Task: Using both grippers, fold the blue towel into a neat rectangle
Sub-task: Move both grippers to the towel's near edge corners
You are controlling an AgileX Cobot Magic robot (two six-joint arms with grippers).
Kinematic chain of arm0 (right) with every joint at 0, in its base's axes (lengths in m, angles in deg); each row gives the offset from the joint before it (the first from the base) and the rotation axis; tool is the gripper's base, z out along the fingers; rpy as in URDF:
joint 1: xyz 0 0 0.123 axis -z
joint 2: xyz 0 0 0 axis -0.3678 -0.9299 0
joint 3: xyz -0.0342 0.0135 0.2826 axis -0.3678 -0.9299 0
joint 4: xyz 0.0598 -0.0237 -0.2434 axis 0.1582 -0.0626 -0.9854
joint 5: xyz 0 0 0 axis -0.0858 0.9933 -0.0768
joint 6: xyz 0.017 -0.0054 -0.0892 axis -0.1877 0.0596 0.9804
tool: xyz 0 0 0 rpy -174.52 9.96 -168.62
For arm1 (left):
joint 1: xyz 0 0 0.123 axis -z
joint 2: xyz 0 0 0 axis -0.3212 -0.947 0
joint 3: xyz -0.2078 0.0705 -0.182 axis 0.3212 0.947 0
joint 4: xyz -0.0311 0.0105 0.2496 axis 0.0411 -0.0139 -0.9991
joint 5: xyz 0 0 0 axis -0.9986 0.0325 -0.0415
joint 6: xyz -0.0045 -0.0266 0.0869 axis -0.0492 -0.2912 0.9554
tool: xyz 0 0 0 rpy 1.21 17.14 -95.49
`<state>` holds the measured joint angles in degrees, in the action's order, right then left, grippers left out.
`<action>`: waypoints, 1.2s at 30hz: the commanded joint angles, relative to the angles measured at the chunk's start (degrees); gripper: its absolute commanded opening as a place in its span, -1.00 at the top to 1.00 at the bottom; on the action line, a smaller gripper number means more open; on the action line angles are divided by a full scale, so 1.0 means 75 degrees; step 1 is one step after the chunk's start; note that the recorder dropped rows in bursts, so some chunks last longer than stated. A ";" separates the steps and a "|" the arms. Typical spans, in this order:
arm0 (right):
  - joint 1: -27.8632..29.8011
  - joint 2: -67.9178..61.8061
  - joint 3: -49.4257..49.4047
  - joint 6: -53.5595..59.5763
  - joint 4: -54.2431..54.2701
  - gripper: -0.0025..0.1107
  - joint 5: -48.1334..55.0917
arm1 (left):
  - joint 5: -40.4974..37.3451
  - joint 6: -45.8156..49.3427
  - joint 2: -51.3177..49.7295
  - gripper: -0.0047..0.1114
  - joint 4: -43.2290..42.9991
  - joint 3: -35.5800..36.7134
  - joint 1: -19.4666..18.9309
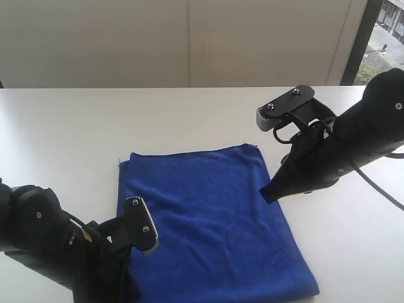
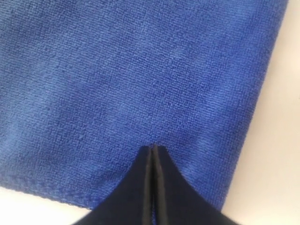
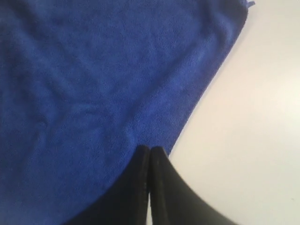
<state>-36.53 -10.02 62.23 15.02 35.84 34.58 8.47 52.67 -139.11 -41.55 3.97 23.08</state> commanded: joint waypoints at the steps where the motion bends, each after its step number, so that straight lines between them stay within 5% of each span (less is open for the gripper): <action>1: 0.0000 0.0094 -0.0046 0.0065 0.0058 0.96 0.0388 | -0.0243 -0.0034 -0.0108 0.92 -0.0566 0.0089 0.0002; 10: -0.0016 0.0094 -0.0046 0.0976 0.0794 0.96 0.0474 | -0.0260 -0.0659 -0.0108 0.92 -0.1214 0.0074 -0.0859; 18: -0.0138 0.0094 -0.0046 0.1712 0.0794 0.96 0.0540 | -0.0547 -0.0695 0.0407 0.92 -0.0937 -0.0193 -0.0844; 26: -0.0138 0.0094 -0.0046 0.3880 0.0821 0.96 0.1430 | -0.2016 -0.0628 0.1424 0.92 -0.0762 -0.0702 -0.0829; 36: -0.0523 0.0094 -0.0081 0.5829 0.1071 0.96 0.2756 | -0.3166 0.2345 0.1480 0.92 -0.0793 -0.0714 -0.0829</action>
<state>-38.79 -9.90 62.11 56.81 42.61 54.42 -12.90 63.68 -128.51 -47.91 -1.25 16.97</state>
